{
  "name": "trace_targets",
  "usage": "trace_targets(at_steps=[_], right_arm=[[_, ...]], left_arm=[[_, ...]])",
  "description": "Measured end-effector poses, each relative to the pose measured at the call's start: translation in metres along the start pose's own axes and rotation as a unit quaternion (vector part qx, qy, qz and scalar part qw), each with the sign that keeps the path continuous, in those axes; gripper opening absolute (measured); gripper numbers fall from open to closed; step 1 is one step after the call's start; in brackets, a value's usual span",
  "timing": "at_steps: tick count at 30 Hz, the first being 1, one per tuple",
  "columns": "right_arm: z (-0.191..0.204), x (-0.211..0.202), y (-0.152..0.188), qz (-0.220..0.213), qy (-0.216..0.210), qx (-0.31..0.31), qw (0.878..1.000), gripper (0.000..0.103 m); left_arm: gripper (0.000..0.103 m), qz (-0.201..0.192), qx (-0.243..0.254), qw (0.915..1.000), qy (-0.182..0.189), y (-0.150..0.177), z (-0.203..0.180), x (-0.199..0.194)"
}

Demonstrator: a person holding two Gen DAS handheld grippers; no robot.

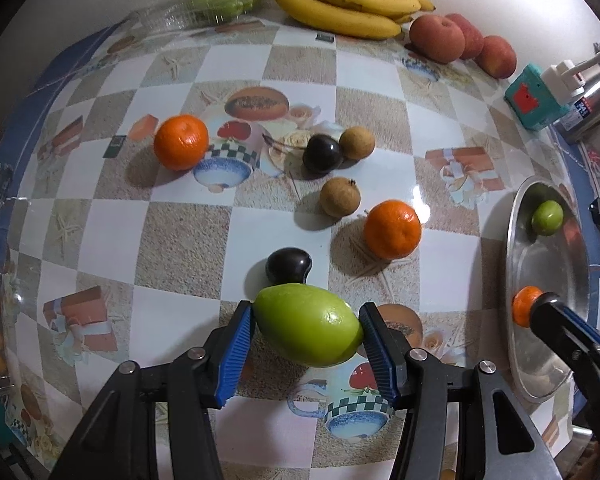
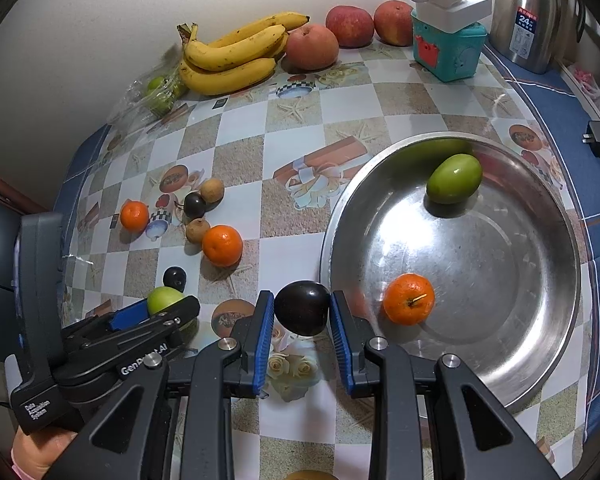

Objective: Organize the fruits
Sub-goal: 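Carry the plum and green mango over the steel bowl with both grippers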

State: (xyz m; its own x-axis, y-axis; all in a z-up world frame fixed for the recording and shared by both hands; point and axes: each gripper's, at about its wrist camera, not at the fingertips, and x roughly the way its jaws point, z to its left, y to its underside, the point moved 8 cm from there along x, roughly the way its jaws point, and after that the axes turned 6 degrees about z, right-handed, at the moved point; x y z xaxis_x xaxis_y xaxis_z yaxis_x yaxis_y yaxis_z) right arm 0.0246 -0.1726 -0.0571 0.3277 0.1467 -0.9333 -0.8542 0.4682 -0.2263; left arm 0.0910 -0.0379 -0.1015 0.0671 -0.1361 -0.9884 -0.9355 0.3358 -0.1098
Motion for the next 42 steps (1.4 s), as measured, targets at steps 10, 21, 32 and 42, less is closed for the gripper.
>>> trace_targets(at_steps=[10,21,32,42], right_arm=[[-0.011,-0.002,-0.002,-0.001,0.003,0.013,1.000,0.029],[-0.041,-0.007,-0.008,-0.013,0.020,0.050,0.998,0.030],[-0.109,-0.026,-0.006,-0.038,0.042,0.136,0.989,0.029],[-0.134,-0.040,-0.005,-0.055,0.050,0.164,0.984,0.030]], left_arm=[[0.057,-0.037,0.017,0.9992,0.001,-0.002,-0.007,-0.027],[0.057,-0.052,0.095,0.9941,0.002,0.010,-0.062,-0.031],[0.057,-0.071,0.141,0.9874,0.014,0.010,-0.103,-0.033],[0.057,-0.127,0.199,0.9715,0.017,0.006,-0.151,-0.045]])
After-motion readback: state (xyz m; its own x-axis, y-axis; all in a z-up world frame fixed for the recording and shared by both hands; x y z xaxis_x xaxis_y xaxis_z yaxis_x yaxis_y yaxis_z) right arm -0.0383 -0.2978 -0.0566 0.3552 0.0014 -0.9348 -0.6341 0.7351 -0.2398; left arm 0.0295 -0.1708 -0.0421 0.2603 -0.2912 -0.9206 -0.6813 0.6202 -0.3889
